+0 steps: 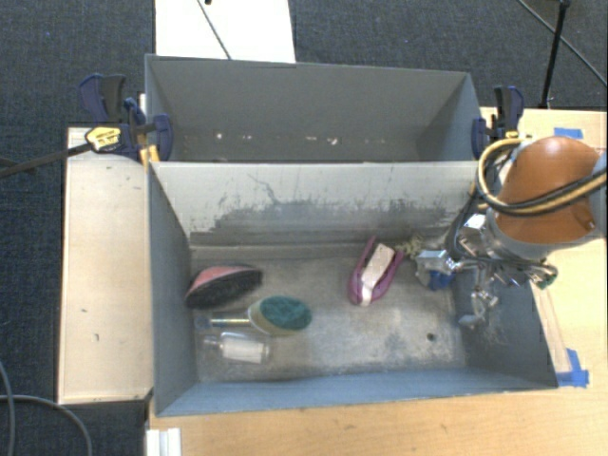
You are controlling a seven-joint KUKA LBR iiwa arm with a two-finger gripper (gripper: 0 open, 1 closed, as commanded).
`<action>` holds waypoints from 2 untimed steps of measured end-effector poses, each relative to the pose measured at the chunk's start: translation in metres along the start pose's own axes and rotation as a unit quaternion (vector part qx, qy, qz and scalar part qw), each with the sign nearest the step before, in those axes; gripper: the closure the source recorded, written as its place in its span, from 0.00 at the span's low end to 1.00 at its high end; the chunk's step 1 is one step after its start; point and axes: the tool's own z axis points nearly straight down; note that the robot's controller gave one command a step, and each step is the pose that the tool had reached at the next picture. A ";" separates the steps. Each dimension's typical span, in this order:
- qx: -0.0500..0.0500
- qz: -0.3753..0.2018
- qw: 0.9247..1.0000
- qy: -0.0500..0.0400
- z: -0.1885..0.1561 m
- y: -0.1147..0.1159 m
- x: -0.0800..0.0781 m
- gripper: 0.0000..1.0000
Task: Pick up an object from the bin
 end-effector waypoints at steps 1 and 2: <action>0.001 -0.002 1.000 0.001 0.000 0.001 0.000 1.00; 0.005 0.068 0.998 -0.002 -0.129 -0.003 -0.004 1.00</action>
Offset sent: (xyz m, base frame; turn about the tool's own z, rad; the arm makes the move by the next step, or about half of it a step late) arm 0.0000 0.0000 0.0000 0.0000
